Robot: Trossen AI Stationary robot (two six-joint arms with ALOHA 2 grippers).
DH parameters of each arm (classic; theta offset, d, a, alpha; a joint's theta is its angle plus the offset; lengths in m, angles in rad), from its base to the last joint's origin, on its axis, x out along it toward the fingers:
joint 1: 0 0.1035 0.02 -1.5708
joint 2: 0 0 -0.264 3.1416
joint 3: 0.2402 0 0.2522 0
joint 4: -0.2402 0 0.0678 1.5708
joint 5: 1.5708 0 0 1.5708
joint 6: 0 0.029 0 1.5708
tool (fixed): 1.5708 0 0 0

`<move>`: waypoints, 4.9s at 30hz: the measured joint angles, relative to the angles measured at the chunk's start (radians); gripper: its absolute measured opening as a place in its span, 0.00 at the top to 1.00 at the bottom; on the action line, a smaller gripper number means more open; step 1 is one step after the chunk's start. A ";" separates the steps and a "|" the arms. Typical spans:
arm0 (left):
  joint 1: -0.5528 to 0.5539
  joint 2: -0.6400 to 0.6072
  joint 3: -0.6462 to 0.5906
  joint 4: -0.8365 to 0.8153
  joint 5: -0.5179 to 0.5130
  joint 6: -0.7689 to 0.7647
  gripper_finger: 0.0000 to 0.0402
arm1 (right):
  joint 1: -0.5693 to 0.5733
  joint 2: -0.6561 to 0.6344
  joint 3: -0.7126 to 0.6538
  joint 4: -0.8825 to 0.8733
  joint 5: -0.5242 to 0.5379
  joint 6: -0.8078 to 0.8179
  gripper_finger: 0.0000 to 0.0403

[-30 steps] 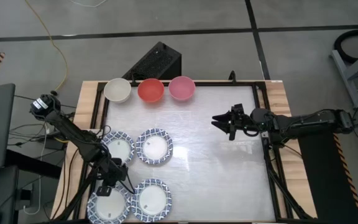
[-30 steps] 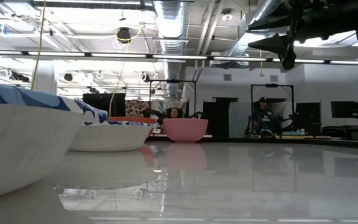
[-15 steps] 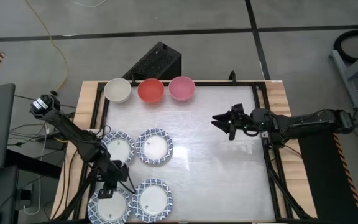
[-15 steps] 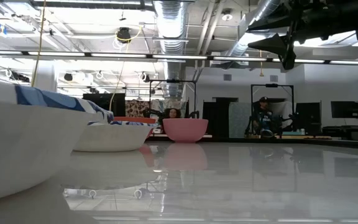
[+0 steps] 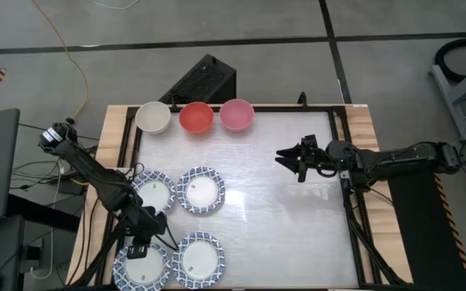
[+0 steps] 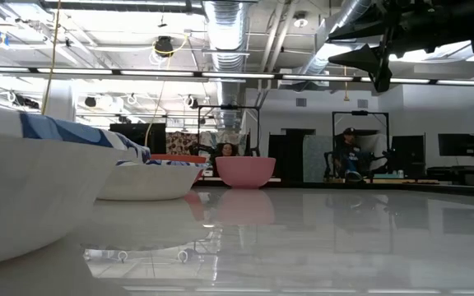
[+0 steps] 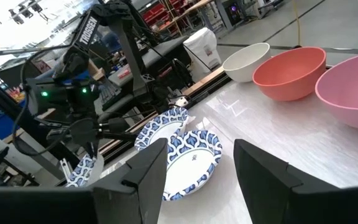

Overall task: Nest bowls inside each other by size order
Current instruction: Stack the white patterned bowl on top of the white patterned bowl

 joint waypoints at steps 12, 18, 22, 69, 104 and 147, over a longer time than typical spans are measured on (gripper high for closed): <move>0.054 -0.002 0.145 -0.146 -0.034 0.004 1.00 | 0.000 0.000 0.000 0.000 0.001 -0.001 0.49; 0.110 -0.002 0.179 -0.159 -0.073 -0.030 1.00 | 0.000 0.000 0.000 -0.001 0.002 0.000 0.49; 0.170 -0.001 0.201 -0.159 -0.145 -0.071 1.00 | 0.000 0.000 0.000 -0.001 0.018 0.008 0.49; 0.722 -0.002 0.364 0.062 -0.338 0.219 1.00 | 0.000 0.280 0.101 0.199 0.122 0.198 0.49; 0.827 -0.074 0.363 0.118 -0.349 0.266 1.00 | -0.004 0.427 0.469 -0.411 -0.020 0.139 0.49; 0.925 -0.104 0.363 0.043 -0.387 0.256 1.00 | -0.018 0.425 0.468 -0.229 0.026 0.083 0.43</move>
